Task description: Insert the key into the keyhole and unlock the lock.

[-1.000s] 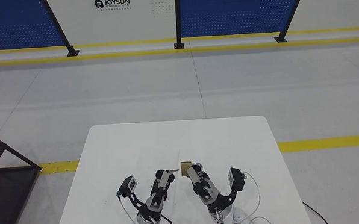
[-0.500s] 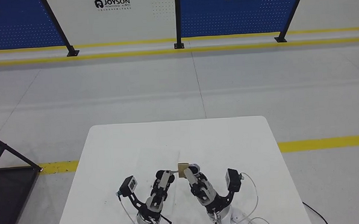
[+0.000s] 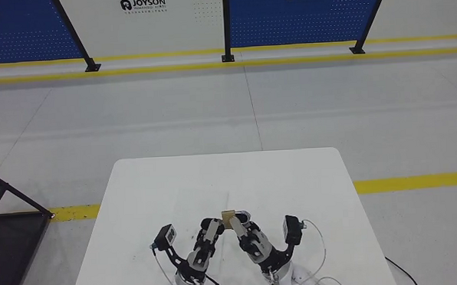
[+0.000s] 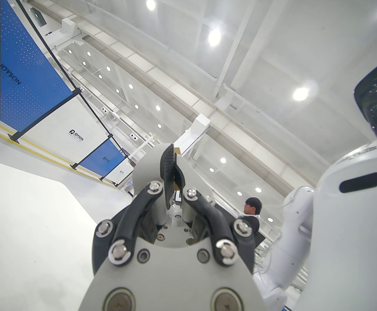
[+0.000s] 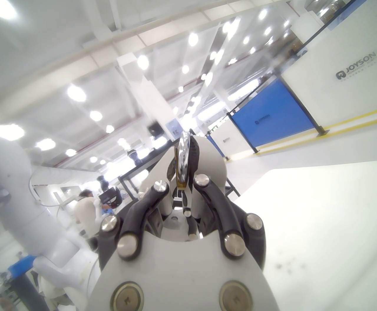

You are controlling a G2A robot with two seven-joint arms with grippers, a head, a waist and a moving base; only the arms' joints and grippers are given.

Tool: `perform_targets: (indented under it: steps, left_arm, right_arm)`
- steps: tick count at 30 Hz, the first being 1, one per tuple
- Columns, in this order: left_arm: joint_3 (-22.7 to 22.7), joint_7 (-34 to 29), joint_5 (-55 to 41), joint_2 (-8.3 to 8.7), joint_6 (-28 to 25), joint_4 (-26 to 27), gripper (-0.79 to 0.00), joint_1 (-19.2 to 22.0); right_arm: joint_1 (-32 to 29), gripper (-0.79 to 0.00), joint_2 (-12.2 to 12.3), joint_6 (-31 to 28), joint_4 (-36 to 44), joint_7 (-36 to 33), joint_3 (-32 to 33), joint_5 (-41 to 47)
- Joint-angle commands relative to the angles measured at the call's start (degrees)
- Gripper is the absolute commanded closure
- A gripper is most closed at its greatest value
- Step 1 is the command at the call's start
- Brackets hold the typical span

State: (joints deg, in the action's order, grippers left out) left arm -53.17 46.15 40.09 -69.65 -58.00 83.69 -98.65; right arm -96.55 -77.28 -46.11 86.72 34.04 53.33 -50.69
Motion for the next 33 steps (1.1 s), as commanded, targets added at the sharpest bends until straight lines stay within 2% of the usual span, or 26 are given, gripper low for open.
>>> perform_targets:
  steps: [1,5,6,7,8,9,12,14,16,17,19,22,33]
  left_arm:
    - [0.2,0.1,0.3,-0.06,0.0,-0.3,0.0,0.2]
    - [0.3,0.1,0.3,-0.16,0.0,-0.7,0.0,0.5]
    - [0.3,0.1,0.3,-0.17,0.0,-0.8,-0.129,0.6]
    - [0.2,0.1,0.2,-0.19,0.0,-0.8,-0.329,0.6]
    - [0.1,0.1,0.2,-0.2,0.0,-0.8,-0.388,0.6]
    - [0.1,0.1,0.1,-0.22,0.0,-0.7,-0.483,0.6]
    - [-0.2,0.1,0.1,-0.21,0.0,-0.5,-0.496,0.4]
    - [-0.4,0.1,-0.1,-0.18,0.0,-0.3,-0.428,0.3]
    - [-0.8,0.1,-0.2,-0.09,0.0,-0.2,-0.44,0.1]
    - [-1.0,0.1,-0.2,-0.03,0.0,-0.2,-0.391,0.1]
    - [-1.3,0.1,-0.1,0.14,0.0,0.0,-0.382,-0.1]
    - [-1.9,-0.1,1.0,0.59,0.0,-0.2,-0.277,-0.2]
    - [-1.2,0.0,4.2,2.5,0.0,-1.0,-0.163,0.5]
  right_arm:
    - [0.0,0.0,0.0,0.1,0.0,-0.1,0.0,0.0]
    - [0.0,0.0,0.1,0.0,0.1,-0.3,0.1,0.1]
    - [-0.1,0.0,0.1,0.0,0.2,-0.3,0.1,0.1]
    - [-0.1,0.0,0.1,-0.1,0.2,-0.3,0.2,0.2]
    - [-0.1,0.0,0.1,-0.1,0.3,-0.3,0.2,0.2]
    - [-0.1,0.0,0.2,-0.1,0.3,-0.4,0.2,0.2]
    - [-0.2,0.0,0.2,-0.1,0.4,-0.4,0.3,0.5]
    - [-0.2,0.0,0.2,-0.1,0.5,-0.5,0.4,0.7]
    - [-0.2,0.0,0.3,-0.2,0.5,-0.6,0.5,0.9]
    - [-0.2,0.0,0.3,-0.2,0.5,-0.6,0.6,1.0]
    - [-0.2,0.0,0.3,-0.3,0.6,-0.8,0.7,1.2]
    - [-0.3,0.0,0.4,-0.7,0.5,-1.7,0.7,2.0]
    - [-0.4,0.0,0.9,-0.7,1.0,-7.2,1.3,5.6]
